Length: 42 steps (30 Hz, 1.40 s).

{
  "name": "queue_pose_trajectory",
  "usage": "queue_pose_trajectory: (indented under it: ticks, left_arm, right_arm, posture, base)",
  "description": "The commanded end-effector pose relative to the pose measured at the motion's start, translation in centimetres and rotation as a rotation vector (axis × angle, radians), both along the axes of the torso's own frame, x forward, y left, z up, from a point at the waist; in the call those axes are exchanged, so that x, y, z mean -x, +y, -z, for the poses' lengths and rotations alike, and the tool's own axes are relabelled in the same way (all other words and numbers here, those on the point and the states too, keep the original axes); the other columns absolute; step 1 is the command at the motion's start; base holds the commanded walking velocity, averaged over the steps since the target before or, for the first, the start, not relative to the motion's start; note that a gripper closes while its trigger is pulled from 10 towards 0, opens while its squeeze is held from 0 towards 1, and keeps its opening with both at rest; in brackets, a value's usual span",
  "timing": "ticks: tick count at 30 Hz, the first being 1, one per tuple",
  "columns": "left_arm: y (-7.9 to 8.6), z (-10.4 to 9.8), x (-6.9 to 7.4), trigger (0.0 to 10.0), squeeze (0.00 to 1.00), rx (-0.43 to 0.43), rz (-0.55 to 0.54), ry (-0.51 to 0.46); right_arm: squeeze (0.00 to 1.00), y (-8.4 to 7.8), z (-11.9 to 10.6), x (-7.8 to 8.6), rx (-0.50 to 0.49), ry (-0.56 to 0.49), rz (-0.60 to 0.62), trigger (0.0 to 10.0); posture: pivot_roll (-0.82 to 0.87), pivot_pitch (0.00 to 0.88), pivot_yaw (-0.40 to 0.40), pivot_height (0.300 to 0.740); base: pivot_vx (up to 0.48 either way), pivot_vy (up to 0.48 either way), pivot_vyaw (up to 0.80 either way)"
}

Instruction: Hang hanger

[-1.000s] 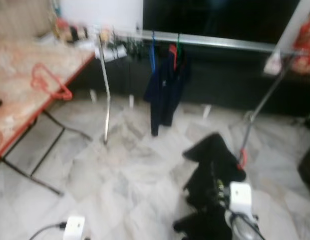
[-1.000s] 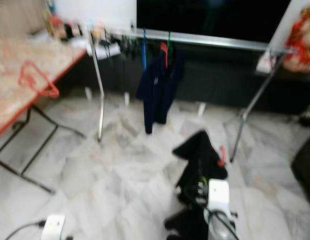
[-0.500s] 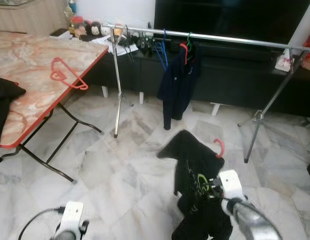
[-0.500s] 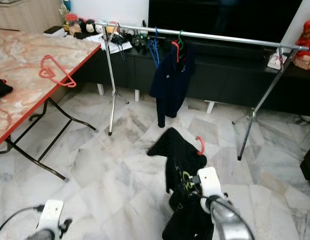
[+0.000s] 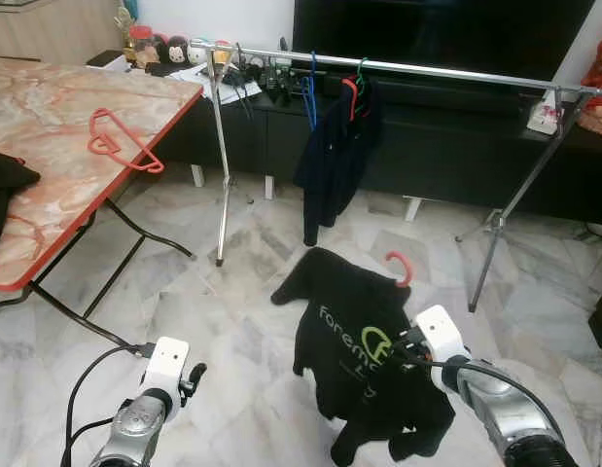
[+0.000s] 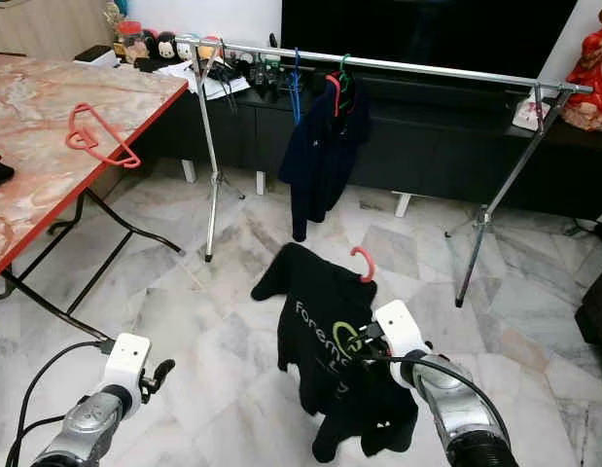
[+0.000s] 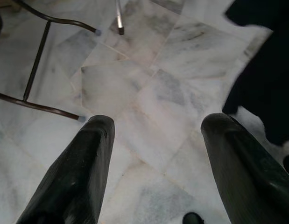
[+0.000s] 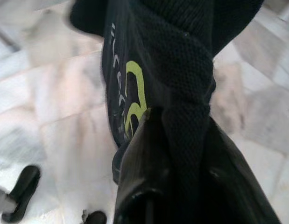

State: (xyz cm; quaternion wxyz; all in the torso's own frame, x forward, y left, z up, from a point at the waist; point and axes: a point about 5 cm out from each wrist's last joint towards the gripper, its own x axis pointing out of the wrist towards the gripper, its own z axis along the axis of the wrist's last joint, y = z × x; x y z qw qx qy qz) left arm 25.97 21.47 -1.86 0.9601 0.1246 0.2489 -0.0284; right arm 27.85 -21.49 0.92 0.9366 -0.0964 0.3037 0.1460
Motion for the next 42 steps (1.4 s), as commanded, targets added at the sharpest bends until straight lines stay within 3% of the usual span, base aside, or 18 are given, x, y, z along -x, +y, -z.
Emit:
queue_pose_trajectory:
  ticks: [1, 16, 22, 42]
  left_arm:
    - [-0.3, 0.1, 0.1, 10.0, 0.00, 0.002, -0.014, -0.006]
    - [-0.9, -0.3, -0.4, 10.0, 0.00, 0.021, -0.016, -0.033]
    - [-1.3, -0.1, -0.2, 10.0, 0.00, -0.010, 0.032, -0.027]
    - [-0.6, -0.2, -0.3, 10.0, 0.00, -0.006, 0.006, -0.026]
  right_arm:
    - [0.00, -0.1, -0.6, -0.5, -0.039, -0.058, 0.064, 10.0]
    - [0.00, 0.9, 0.0, -0.3, -0.067, -0.052, 0.076, 10.0]
    - [0.00, 1.2, 0.1, -0.3, -0.066, -0.053, 0.064, 10.0]
    - [0.00, 1.6, 0.0, -0.5, -0.071, -0.051, 0.038, 10.0]
  posture:
    - [-0.04, 0.000, -0.080, 0.740]
    - [-0.04, 0.000, -0.072, 0.740]
    - [-0.04, 0.000, -0.071, 0.740]
    - [-0.03, 0.000, -0.073, 0.740]
  base:
    - [0.000, 0.000, 0.00]
    - [0.000, 0.000, -0.68]
    - [0.000, -0.047, -0.78]
    - [0.000, -0.149, -0.77]
